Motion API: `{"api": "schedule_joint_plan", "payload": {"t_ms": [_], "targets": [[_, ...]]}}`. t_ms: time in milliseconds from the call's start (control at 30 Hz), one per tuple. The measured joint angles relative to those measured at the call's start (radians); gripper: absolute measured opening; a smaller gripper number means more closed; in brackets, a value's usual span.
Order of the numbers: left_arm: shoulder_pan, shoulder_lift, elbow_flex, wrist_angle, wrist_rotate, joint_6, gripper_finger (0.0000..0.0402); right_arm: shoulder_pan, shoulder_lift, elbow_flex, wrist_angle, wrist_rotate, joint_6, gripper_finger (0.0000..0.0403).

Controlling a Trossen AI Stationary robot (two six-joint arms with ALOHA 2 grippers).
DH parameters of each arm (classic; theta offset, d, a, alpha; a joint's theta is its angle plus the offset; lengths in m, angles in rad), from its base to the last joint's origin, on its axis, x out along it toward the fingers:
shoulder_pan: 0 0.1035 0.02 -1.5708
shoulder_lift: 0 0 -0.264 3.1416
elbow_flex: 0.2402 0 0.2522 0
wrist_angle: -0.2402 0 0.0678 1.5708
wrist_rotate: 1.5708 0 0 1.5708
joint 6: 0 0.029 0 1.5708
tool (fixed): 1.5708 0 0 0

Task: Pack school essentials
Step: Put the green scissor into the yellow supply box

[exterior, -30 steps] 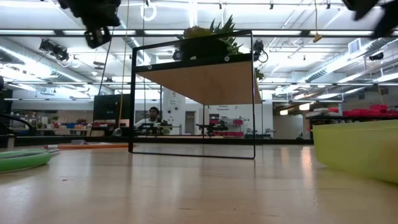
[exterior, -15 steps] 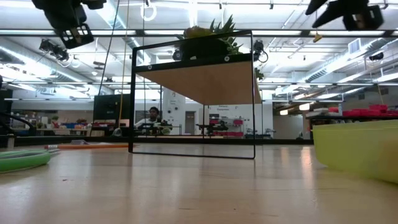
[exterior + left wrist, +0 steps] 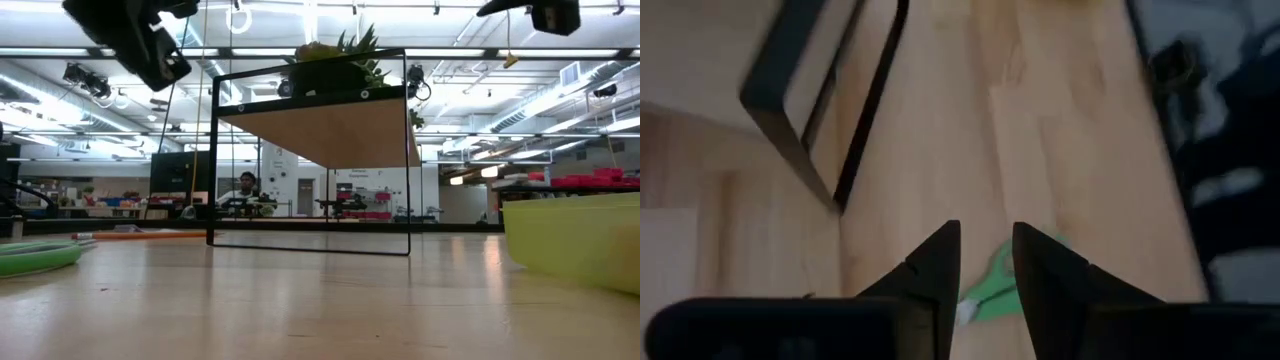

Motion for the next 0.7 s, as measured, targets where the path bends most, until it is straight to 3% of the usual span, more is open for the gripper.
{"api": "schedule_joint_plan", "payload": {"t_ms": [200,367,433,700], "targets": [[0.001,0.016,0.0,-0.017,0.049,0.13,0.0082,-0.027,-0.046,0.0,0.123,0.062,-0.1,0.0119],[0.001,0.014,0.0,-0.029,0.089,0.121,0.0071,-0.063,-0.066,0.0,0.221,0.109,-0.162,0.0119],[0.023,0.009,0.0,-0.047,0.126,0.13,0.0067,-0.072,-0.065,0.001,0.227,0.117,-0.151,0.0119],[0.035,0.034,0.001,-0.067,0.116,0.16,0.0064,-0.072,-0.046,0.001,0.231,0.12,-0.149,0.0119]]}}
